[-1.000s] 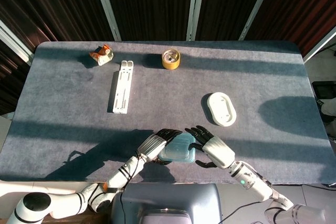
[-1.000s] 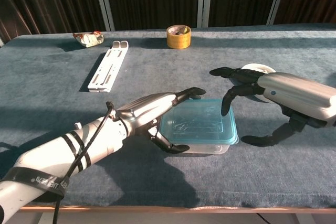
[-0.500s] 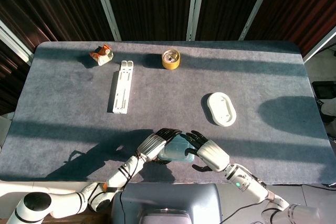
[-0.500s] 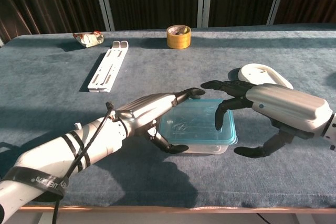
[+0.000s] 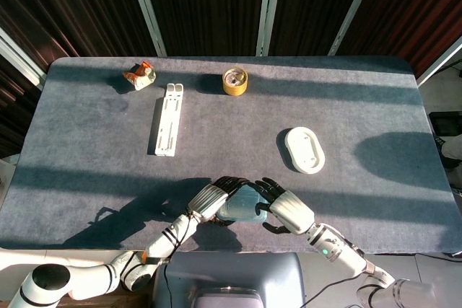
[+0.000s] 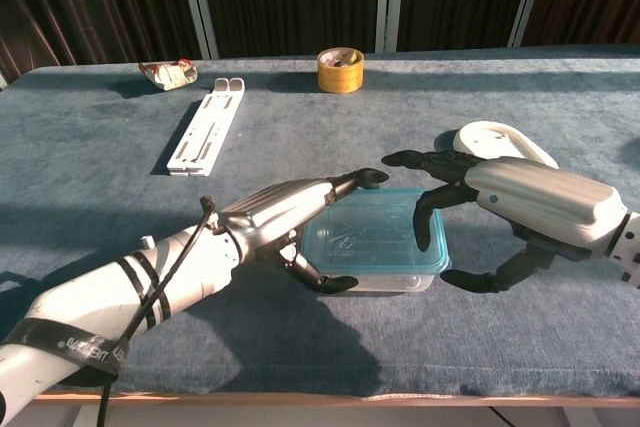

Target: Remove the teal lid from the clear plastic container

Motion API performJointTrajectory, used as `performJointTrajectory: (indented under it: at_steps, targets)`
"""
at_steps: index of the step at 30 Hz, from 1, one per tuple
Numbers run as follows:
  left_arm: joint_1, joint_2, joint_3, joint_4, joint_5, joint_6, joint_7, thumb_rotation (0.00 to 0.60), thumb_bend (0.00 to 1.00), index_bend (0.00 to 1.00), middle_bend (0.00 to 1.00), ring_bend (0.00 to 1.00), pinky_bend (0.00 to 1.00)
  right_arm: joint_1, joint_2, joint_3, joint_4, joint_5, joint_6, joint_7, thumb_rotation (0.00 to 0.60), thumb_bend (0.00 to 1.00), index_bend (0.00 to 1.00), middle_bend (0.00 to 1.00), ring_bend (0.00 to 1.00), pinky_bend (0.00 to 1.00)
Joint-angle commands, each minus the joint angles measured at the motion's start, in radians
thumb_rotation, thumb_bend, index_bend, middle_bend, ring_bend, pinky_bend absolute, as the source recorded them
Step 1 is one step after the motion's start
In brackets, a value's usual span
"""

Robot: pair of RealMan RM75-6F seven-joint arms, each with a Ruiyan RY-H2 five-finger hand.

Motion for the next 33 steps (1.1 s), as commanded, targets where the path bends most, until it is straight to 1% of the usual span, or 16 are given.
performJointTrajectory:
  at_steps: [1, 13, 22, 33]
  targets:
    - [0.000, -0.001, 0.001, 0.000, 0.000, 0.000, 0.001, 0.600, 0.26, 0.00, 0.31, 0.32, 0.36, 0.001, -0.001, -0.001, 0.000, 0.003, 0.001, -0.002, 0.600, 0.45, 0.61, 0.06, 0.00, 0.00]
    - [0.004, -0.012, 0.015, 0.016, 0.020, 0.019, 0.012, 0.600, 0.26, 0.00, 0.31, 0.33, 0.37, 0.007, 0.007, 0.008, -0.012, 0.021, 0.015, -0.001, 0.600, 0.45, 0.61, 0.06, 0.00, 0.00]
    - [0.006, -0.006, 0.023, 0.008, 0.033, 0.029, 0.009, 0.600, 0.27, 0.00, 0.31, 0.33, 0.37, 0.017, 0.008, 0.026, -0.020, 0.031, 0.021, -0.032, 0.600, 0.45, 0.61, 0.06, 0.00, 0.00]
    - [0.011, 0.010, 0.031, -0.008, 0.042, 0.035, -0.002, 0.600, 0.27, 0.00, 0.32, 0.33, 0.38, 0.026, -0.006, 0.046, 0.003, 0.057, 0.020, -0.029, 0.600, 0.45, 0.61, 0.07, 0.00, 0.00]
